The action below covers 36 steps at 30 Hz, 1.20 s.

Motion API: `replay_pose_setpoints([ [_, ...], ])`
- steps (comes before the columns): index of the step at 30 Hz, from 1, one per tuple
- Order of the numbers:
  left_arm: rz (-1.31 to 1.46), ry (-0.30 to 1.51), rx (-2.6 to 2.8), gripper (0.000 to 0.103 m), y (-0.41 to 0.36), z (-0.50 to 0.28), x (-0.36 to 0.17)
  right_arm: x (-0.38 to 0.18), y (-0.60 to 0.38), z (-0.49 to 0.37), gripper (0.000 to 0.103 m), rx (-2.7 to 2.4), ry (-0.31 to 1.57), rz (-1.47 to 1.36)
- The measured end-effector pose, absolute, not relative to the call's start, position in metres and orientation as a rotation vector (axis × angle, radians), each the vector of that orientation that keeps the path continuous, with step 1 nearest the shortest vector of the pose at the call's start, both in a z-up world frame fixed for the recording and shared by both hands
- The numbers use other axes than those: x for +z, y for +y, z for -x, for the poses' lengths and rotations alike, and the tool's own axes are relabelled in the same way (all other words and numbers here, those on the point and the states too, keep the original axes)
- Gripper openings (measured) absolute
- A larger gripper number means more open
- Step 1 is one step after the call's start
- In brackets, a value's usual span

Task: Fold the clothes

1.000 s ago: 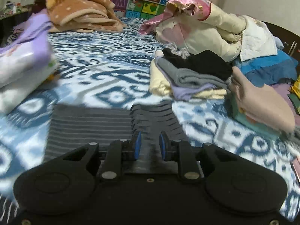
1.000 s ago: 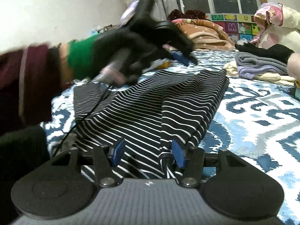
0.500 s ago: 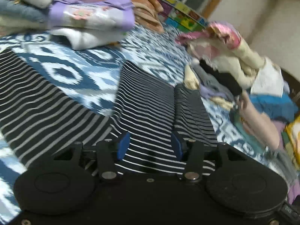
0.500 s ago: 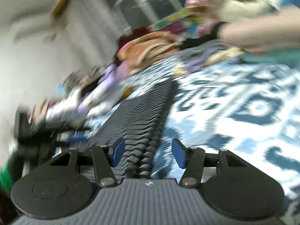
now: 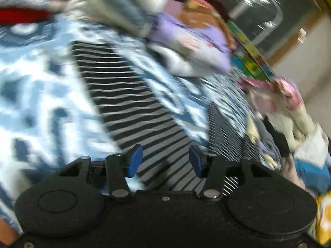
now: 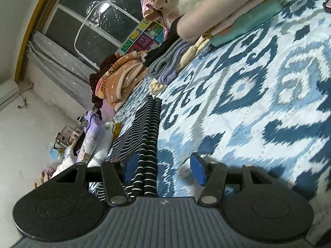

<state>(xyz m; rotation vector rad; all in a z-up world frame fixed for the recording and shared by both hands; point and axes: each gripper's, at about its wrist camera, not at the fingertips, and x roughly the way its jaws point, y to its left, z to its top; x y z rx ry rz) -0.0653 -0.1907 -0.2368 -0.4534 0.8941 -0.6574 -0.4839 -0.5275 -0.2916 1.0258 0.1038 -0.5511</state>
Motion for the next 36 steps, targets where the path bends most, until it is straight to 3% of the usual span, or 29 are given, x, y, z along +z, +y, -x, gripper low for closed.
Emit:
replay_pose_setpoints([
  [7,0.609,0.931,-0.549,0.049,-0.145,0.039,-0.253,-0.285,-0.509,0.482,0.057,-0.531,0.125,-1.006],
  [25,0.617,0.930,-0.538,0.049,-0.156,0.029,-0.252,-0.266,-0.457,0.441,0.056,-0.449,0.317,-0.612],
  [36,0.738,0.905,-0.534,0.049,-0.152,-0.008,-0.264,-0.276,-0.476,0.456,0.056,-0.487,0.241,-0.784],
])
